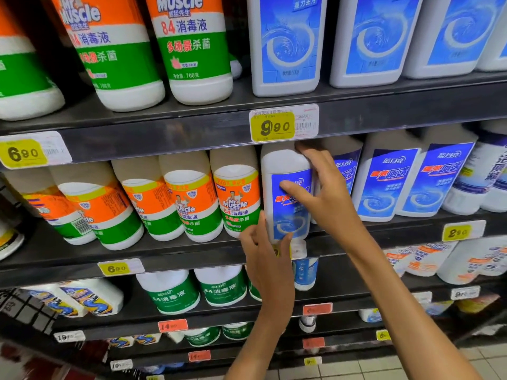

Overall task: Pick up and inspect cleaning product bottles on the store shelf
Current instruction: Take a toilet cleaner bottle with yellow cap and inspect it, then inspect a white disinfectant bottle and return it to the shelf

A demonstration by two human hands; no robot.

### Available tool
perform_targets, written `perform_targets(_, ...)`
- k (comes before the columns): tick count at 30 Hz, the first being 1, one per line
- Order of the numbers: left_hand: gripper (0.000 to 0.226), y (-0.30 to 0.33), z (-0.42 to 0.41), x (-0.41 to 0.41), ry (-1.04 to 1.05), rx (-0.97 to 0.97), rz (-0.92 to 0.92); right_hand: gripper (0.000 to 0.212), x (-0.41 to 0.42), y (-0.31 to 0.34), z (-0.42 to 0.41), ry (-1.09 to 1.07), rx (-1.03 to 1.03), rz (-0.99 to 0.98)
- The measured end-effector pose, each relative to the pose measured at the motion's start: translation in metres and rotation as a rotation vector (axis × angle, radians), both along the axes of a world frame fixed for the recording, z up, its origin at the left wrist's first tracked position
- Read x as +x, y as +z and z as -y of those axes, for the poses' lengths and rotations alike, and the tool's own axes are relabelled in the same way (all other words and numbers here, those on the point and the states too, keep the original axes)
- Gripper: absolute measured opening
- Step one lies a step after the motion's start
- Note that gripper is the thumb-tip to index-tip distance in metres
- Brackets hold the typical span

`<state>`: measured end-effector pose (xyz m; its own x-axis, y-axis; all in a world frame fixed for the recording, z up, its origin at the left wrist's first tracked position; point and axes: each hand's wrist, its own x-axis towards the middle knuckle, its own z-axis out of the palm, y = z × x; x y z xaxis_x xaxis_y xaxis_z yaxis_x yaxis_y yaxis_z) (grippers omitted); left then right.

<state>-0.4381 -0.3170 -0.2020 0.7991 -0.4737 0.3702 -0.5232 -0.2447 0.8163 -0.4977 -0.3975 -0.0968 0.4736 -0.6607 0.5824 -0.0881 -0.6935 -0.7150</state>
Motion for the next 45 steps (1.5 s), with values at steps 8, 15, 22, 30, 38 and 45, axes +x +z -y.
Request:
perform_targets(8,0.062,0.007,0.017,-0.008,0.002,0.028,0.034,0.055,0.002,-0.015,0.002,-0.252,-0.315,-0.155)
perform_targets(15,0.064,0.015,0.021,-0.011,0.018,0.073,0.040,0.044,0.006,-0.013,0.004,-0.328,-0.429,-0.172)
perform_targets(22,0.063,0.018,0.018,-0.013,0.011,0.074,0.046,0.039,0.007,-0.019,-0.004,-0.328,-0.471,-0.106)
perform_targets(30,0.057,0.019,-0.013,-0.003,0.190,-0.181,0.061,0.041,0.019,-0.009,-0.042,-0.126,-0.474,0.192)
perform_targets(38,0.067,0.030,-0.032,0.033,0.076,-0.121,-0.001,0.031,0.087,0.013,-0.061,-0.162,-0.040,-0.014)
perform_targets(45,0.060,0.026,-0.037,0.051,-0.047,-0.101,-0.089,0.047,0.112,0.007,-0.061,-0.337,-0.046,-0.056)
